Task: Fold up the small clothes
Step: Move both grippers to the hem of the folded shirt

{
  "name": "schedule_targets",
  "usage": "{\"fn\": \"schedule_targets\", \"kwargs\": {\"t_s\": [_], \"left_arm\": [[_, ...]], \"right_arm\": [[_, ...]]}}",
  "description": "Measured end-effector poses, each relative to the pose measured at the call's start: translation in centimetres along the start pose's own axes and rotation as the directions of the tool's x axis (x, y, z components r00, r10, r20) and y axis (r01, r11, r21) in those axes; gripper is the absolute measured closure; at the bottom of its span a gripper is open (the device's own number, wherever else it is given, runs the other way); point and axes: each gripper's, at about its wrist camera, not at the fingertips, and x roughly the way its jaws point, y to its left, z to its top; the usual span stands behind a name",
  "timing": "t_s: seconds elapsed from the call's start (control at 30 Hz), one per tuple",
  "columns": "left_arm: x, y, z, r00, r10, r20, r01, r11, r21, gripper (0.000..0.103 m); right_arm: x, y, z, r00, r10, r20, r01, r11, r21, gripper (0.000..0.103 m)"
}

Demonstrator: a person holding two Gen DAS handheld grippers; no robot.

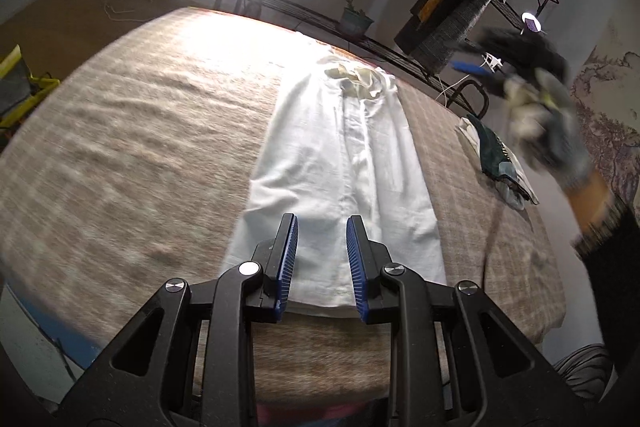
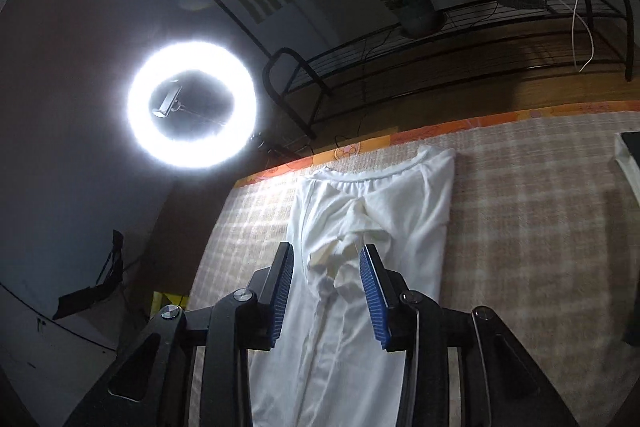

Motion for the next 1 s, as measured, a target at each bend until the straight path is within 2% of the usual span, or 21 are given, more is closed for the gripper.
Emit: {"fn": "schedule_targets", "kwargs": {"t_s": [0.07,0.23,0.33,0.47,0.57,0.7,0.83,0.87,0.9,0.93,1.0], "left_arm": [[-0.4,0.7,0.2,1.0,0.015,-0.005,-0.015,1.0,0.003,0.072],[-0.5,3.1,0.5,0.997,0.025,-0.069,-0.027,0.999,-0.029,0.071],[0.3,4.6,0.7,0.991,0.028,-0.131,-0.036,0.998,-0.06,0.071],[2.1,6.1,1.0,0.972,-0.006,-0.234,-0.017,0.995,-0.097,0.071],[3.6,7.0,0.9,0.956,-0.032,-0.292,-0.005,0.992,-0.128,0.071],[5.0,8.6,0.3,0.938,-0.104,-0.33,0.033,0.976,-0.215,0.071],[5.4,8.2,-0.1,0.935,-0.116,-0.336,0.054,0.981,-0.188,0.071],[5.4,8.0,-0.1,0.935,-0.119,-0.334,0.062,0.983,-0.175,0.076],[5.4,7.6,-0.2,0.936,-0.119,-0.332,0.071,0.986,-0.153,0.091],[5.4,7.2,-0.3,0.936,-0.108,-0.335,0.068,0.989,-0.128,0.099],[5.3,6.7,-0.6,0.94,-0.09,-0.328,0.063,0.994,-0.094,0.101]], "right_arm": [[-2.8,0.4,-2.7,1.0,-0.019,-0.006,0.019,1.0,-0.02,0.066],[-7.7,0.0,-11.7,0.993,-0.096,-0.074,0.093,0.995,-0.037,0.066],[-8.6,-0.4,-17.4,0.983,-0.114,-0.141,0.11,0.993,-0.034,0.065],[-7.4,-0.9,-23.7,0.958,-0.178,-0.226,0.164,0.983,-0.076,0.065],[-6.1,-1.1,-26.5,0.945,-0.15,-0.292,0.137,0.989,-0.063,0.065],[-5.3,-1.4,-28.2,0.945,-0.122,-0.304,0.112,0.992,-0.051,0.063],[-4.5,-2.0,-29.5,0.938,-0.072,-0.339,0.071,0.997,-0.014,0.064],[-4.3,-1.9,-29.7,0.937,-0.065,-0.344,0.063,0.998,-0.017,0.065],[-4.2,-1.3,-30.0,0.936,-0.058,-0.348,0.054,0.998,-0.021,0.066],[-4.0,-1.1,-30.1,0.935,-0.056,-0.351,0.05,0.998,-0.026,0.068],[-3.6,-0.8,-30.4,0.935,-0.062,-0.35,0.049,0.998,-0.045,0.075]]}}
